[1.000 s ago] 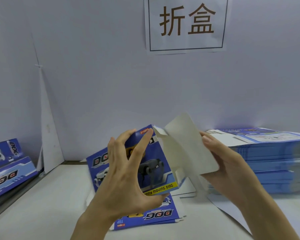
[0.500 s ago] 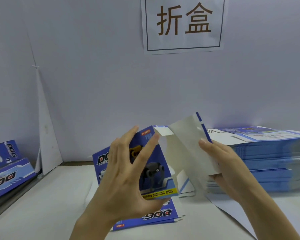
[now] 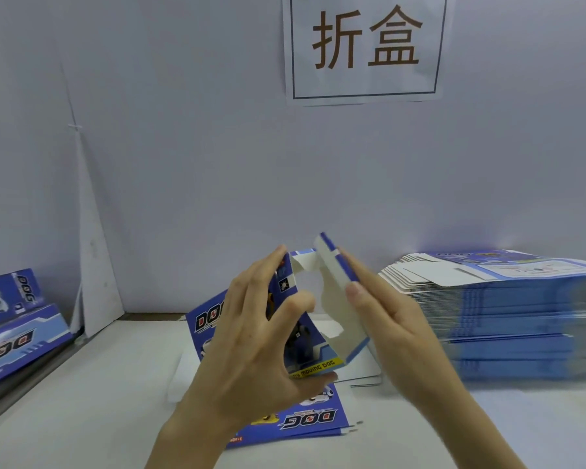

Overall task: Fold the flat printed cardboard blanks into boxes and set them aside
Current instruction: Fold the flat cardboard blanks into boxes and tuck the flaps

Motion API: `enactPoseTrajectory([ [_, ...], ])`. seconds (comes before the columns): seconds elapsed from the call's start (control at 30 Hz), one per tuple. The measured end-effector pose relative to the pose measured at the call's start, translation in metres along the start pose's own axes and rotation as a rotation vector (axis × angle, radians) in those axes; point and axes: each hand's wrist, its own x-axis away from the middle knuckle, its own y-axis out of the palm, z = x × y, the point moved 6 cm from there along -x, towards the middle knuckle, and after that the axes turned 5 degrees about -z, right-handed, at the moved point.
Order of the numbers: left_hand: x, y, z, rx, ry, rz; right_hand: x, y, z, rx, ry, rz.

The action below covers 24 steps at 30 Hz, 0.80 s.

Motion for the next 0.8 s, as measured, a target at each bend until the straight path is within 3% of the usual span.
enactPoseTrajectory([
  [0.3, -0.004, -0.012, 0.014, 0.000, 0.006, 0.119, 0.008, 0.022, -0.008, 0.120, -0.034, 0.042],
  [0.5, -0.001, -0.011, 0.009, 0.119, -0.027, 0.147, 0.014, 0.029, -0.018, 0.386, -0.029, -0.140],
  [0.57, 0.001, -0.009, 0.008, 0.110, -0.066, 0.173, 0.014, 0.025, -0.024, 0.371, -0.089, -0.159],
  [0.67, 0.003, -0.011, 0.004, 0.196, -0.198, 0.245, 0.014, 0.007, -0.025, 0.332, -0.214, -0.035],
  [0.8, 0.003, -0.015, 0.000, 0.312, -0.297, 0.265, 0.009, -0.002, -0.020, 0.241, -0.240, -0.027],
])
